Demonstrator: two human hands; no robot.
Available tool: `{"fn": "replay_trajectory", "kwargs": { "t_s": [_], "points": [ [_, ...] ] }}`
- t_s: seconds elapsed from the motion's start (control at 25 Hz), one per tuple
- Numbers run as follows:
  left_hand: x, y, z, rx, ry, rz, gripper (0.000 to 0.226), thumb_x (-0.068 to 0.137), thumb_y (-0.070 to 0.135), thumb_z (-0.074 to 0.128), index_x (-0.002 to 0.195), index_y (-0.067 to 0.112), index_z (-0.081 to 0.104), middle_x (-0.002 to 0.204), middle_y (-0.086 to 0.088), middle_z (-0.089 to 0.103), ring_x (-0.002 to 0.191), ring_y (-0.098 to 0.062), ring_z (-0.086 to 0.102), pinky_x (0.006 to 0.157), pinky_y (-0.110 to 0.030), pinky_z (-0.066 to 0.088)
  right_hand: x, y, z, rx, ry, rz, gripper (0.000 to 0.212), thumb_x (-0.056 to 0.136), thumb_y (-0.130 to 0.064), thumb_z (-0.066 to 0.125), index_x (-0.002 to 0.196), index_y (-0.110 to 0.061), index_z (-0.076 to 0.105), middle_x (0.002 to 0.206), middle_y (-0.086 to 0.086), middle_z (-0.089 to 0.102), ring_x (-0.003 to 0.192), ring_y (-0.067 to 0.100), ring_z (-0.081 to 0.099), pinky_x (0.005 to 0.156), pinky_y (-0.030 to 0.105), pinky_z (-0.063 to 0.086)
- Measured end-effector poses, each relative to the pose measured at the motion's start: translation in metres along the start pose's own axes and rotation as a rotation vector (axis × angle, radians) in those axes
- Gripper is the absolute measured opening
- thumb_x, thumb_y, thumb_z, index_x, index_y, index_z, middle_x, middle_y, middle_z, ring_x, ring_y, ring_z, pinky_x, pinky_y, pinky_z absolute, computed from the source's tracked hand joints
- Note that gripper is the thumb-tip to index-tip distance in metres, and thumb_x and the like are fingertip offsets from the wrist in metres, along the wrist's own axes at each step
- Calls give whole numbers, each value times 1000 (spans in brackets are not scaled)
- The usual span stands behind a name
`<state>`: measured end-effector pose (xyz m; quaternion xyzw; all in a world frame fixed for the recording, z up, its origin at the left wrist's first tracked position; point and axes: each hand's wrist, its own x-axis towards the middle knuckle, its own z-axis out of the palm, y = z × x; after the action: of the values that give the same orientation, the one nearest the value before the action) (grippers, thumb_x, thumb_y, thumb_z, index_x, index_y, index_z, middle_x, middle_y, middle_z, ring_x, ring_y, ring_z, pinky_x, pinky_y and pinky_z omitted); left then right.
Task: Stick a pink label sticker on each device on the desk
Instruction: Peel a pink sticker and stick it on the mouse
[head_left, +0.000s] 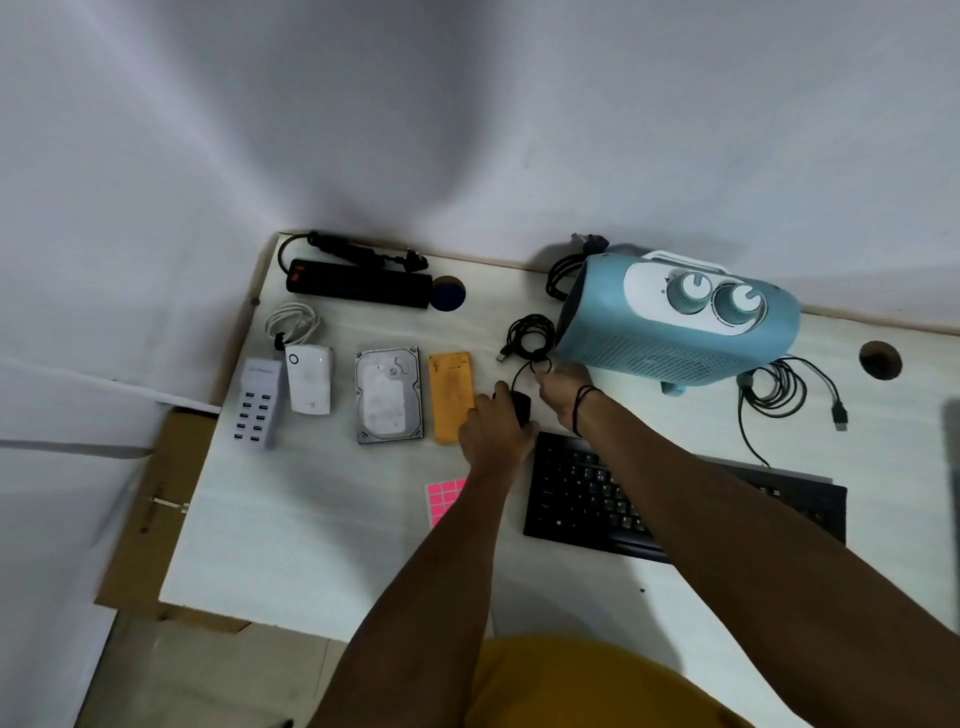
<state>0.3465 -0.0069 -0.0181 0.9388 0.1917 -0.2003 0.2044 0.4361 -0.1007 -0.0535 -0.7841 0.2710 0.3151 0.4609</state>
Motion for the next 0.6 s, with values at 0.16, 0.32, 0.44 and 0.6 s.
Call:
{"fn": "replay_trajectory", "kwargs": {
  "t_s": [0.16,0.32,0.44,0.6],
  "points": [
    [-17,-9,-14,-36,16,38,53,88,43,71,127,13,49,117,-12,61,108,-33,63,79,-40,53,-39,13,-4,-63,0,-73,17,88,-15,61,99,-16,73,111,4,66,105,22,61,94,27,50],
    [-46,-45,-15,-167,11,34,46,88,39,70,124,14,58,118,-10,64,113,-30,60,86,-38,50,-90,35,16,-39,-63,-140,35,89,-13,60,123,-16,69,126,3,66,114,23,63,98,29,51],
    [-77,-89,-3,-150,-31,26,38,89,32,69,124,17,66,120,-9,68,117,-27,62,94,-37,50,-117,65,36,-163,-135,-153,29,91,-15,59,117,-16,71,118,5,67,112,24,63,98,31,51],
    [-117,-138,19,-19,-148,59,38,96,18,61,134,19,64,136,-8,62,125,-26,58,104,-36,47,-141,107,61,-297,-214,-53,17,89,-9,56,82,-1,69,90,15,66,84,28,65,69,27,45]
  ]
}}
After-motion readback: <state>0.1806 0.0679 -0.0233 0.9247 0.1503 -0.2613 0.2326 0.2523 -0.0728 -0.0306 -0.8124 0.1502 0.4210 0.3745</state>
